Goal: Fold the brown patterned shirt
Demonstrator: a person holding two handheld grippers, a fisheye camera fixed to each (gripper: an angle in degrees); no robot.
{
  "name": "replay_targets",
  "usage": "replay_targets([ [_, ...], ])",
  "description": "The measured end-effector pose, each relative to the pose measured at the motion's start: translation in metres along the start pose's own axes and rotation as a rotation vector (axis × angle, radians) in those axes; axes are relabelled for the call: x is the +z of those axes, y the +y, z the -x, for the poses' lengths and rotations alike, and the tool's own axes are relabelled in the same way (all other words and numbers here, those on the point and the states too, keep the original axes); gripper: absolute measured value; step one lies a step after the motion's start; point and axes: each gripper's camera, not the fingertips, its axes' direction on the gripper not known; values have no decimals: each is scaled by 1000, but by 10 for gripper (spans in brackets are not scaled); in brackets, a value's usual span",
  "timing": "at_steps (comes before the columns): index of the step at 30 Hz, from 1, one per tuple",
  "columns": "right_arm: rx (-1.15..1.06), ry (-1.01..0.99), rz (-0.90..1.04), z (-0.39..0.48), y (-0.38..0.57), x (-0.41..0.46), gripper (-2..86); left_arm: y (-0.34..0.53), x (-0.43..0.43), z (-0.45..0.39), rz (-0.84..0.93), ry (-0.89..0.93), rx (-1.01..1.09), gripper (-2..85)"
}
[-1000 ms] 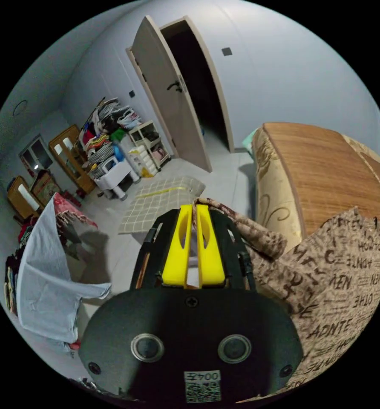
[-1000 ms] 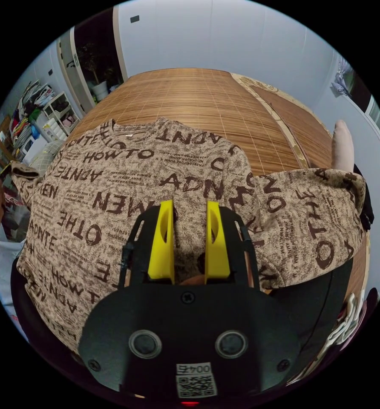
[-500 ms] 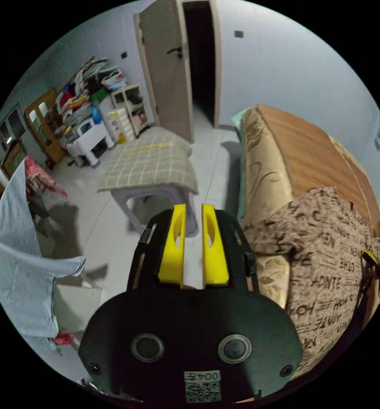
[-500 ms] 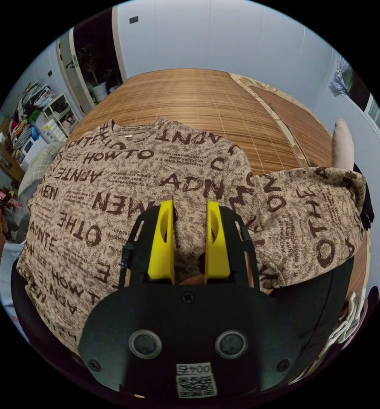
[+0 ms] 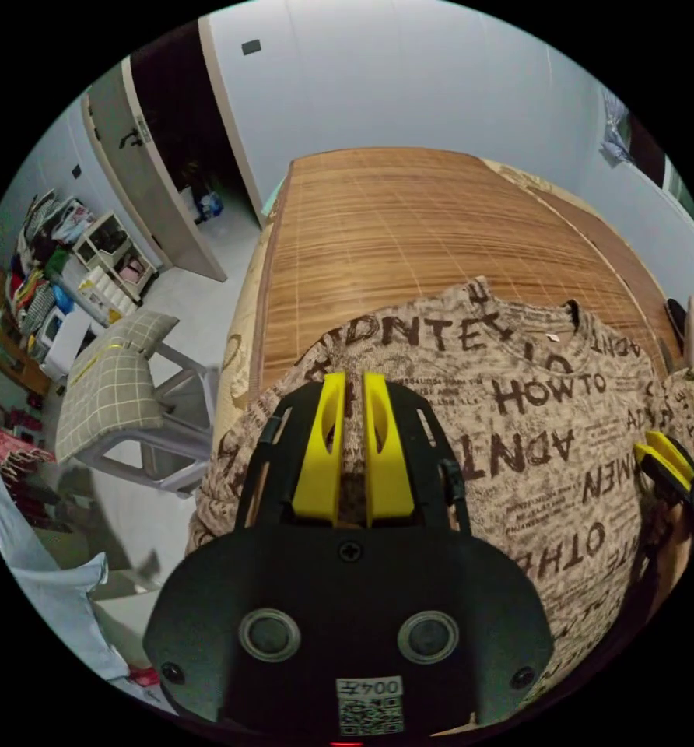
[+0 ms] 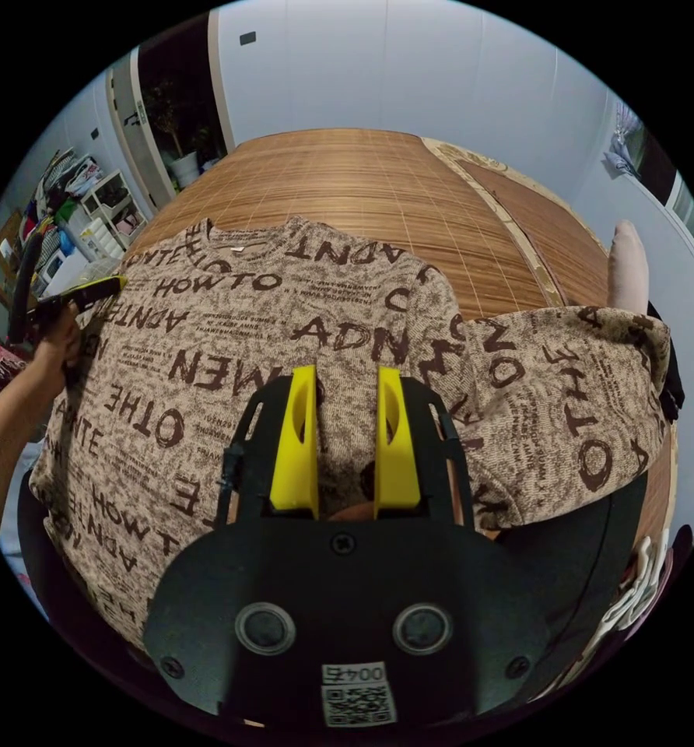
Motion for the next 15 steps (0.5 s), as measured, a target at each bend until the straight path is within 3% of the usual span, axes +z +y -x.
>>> replay_targets([
  [4, -3, -1, 2, -2, -8, -8, 119, -13, 14, -6, 1, -36, 42, 16],
  [12, 11, -51, 17, -15, -22, -32, 97, -14, 28, 1, -15, 92, -10, 19],
  [15, 5, -119, -90, -34, -30, -72, 90, -14, 31, -15, -26, 54, 23, 23],
])
